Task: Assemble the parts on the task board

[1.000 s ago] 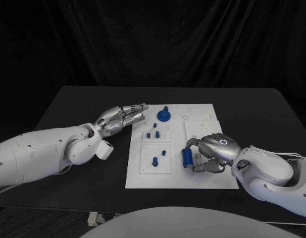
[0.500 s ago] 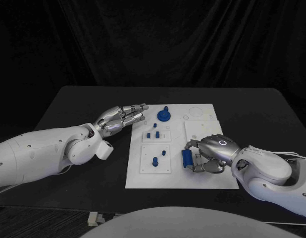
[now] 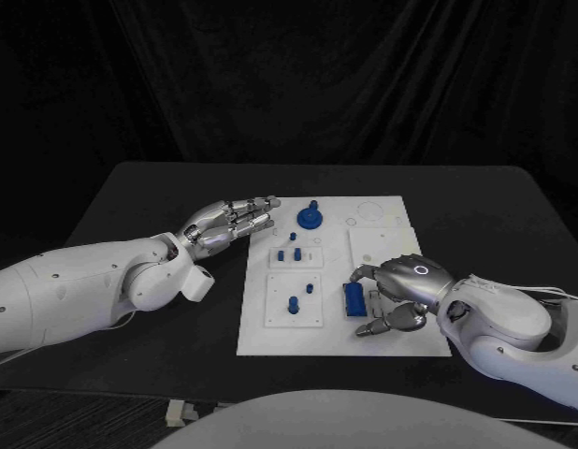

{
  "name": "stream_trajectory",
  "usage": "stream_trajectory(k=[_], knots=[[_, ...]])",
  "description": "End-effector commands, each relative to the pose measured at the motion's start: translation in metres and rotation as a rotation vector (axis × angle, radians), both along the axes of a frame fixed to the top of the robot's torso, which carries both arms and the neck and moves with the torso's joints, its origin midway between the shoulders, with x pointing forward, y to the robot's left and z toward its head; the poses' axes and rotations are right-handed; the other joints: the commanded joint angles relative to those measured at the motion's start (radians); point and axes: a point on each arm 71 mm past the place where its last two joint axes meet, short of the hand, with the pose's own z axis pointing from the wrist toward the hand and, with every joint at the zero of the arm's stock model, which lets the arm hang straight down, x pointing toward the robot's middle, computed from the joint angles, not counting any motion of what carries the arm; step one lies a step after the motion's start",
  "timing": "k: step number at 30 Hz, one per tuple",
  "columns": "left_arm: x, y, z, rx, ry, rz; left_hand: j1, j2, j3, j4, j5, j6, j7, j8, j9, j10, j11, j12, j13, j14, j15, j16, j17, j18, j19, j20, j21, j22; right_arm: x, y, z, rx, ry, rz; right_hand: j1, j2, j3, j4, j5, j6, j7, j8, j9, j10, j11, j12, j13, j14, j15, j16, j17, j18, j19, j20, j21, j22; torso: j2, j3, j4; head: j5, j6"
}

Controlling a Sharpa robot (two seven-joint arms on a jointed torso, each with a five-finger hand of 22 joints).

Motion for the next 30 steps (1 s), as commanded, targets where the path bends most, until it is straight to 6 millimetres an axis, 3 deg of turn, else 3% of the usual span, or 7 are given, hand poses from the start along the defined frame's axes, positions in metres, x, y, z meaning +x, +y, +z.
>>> stream_trajectory(k=[1,7,12,15,18,26,30], knots=[[-0.001,-0.001,0.001,-0.021,-0.001,-0.006,0.004,0.002,0.002,-0.001,0.005,0.005,0.029,0.006,0.001,-0.002,0.008,0.006,0.001,0.003,0.000,-0.004,-0.001,-0.019,0.007,0.003,0.003,0.001,-0.001,0.000,0.002,0.024,-0.019,-0.012,0.002,-0.010,-0.007,0.000,-0.034,-0.006,-0.004,0.002,-0.001,0.104,0.002,0.003,0.263,0.078,0.008,0.006,0.179,-0.001,0.003,0.002,0.006,0.182,0.000,0.0001,-0.0003,0.001,0.000],[-0.001,-0.001,0.000,-0.022,0.000,-0.006,0.004,0.002,0.002,-0.001,0.005,0.005,0.029,0.006,0.001,-0.002,0.008,0.005,0.001,0.003,0.000,-0.004,-0.001,-0.019,0.008,0.003,0.003,0.001,-0.002,-0.001,0.009,0.095,-0.068,0.002,0.006,-0.046,-0.040,0.002,-0.124,-0.027,-0.011,-0.004,-0.004,0.104,-0.005,0.003,0.263,0.095,0.001,0.029,0.235,-0.012,0.023,-0.004,0.061,0.197,0.000,0.0003,0.0001,0.001,0.000],[-0.001,0.000,0.001,-0.026,-0.003,-0.006,0.004,0.002,0.002,-0.001,0.005,0.005,0.029,0.006,0.001,-0.002,0.008,0.005,0.001,0.003,0.000,-0.004,-0.001,-0.019,0.008,0.003,0.003,0.001,-0.006,-0.002,0.018,0.171,-0.121,0.021,0.014,-0.032,-0.027,0.001,-0.135,-0.015,-0.023,0.006,0.000,0.104,-0.015,0.003,0.263,0.104,-0.007,0.040,0.263,-0.023,0.047,-0.011,0.120,0.213,0.000,0.0000,-0.0004,0.002,0.000],[-0.001,0.000,0.001,-0.027,-0.006,-0.004,0.004,0.002,0.003,-0.002,0.005,0.005,0.029,0.006,0.001,-0.002,0.008,0.006,0.001,0.003,0.000,-0.004,-0.001,-0.019,0.007,0.003,0.003,0.001,-0.008,-0.003,0.020,0.191,-0.135,0.028,0.017,-0.007,-0.007,0.000,-0.133,0.001,-0.029,0.014,0.001,0.104,-0.021,0.003,0.263,0.104,-0.012,0.040,0.263,-0.027,0.054,-0.015,0.138,0.217,0.000,0.0002,-0.0002,0.001,0.000],[-0.001,0.001,0.001,-0.027,-0.008,-0.002,0.005,0.002,0.003,-0.002,0.006,0.006,0.029,0.007,0.001,-0.002,0.008,0.007,0.002,0.003,0.000,-0.004,-0.001,-0.020,0.008,0.003,0.004,0.002,-0.009,-0.005,0.021,0.198,-0.141,0.031,0.039,0.074,0.056,-0.004,-0.074,0.044,-0.032,0.031,0.003,0.104,-0.024,0.003,0.263,0.104,-0.015,0.040,0.263,-0.031,0.063,-0.019,0.163,0.223,0.000,0.0002,-0.0003,0.003,0.000],[-0.001,0.001,0.002,-0.030,-0.012,0.001,0.005,0.002,0.003,-0.002,0.006,0.006,0.029,0.007,0.001,-0.002,0.008,0.007,0.002,0.003,0.000,-0.004,-0.001,-0.020,0.008,0.003,0.004,0.002,-0.010,-0.011,0.022,0.199,-0.148,0.024,0.057,0.066,0.116,-0.003,-0.069,0.056,-0.034,0.027,-0.003,0.104,-0.026,0.003,0.263,0.104,-0.017,0.040,0.263,-0.033,0.064,-0.021,0.170,0.224,0.000,0.0000,0.0011,0.006,0.000],[-0.001,0.001,0.002,-0.035,-0.021,0.003,0.008,0.003,0.006,-0.005,0.007,0.010,0.029,0.009,0.002,-0.002,0.008,0.008,0.002,0.003,0.000,-0.004,-0.001,-0.021,0.009,0.002,0.004,0.003,-0.010,-0.018,0.026,0.223,-0.154,-0.011,0.003,0.166,0.154,-0.008,-0.067,0.138,-0.031,0.056,0.006,0.104,-0.024,0.003,0.263,0.104,-0.016,0.040,0.263,-0.034,0.066,-0.021,0.180,0.226,-0.001,-0.0001,0.0005,0.006,0.000]])
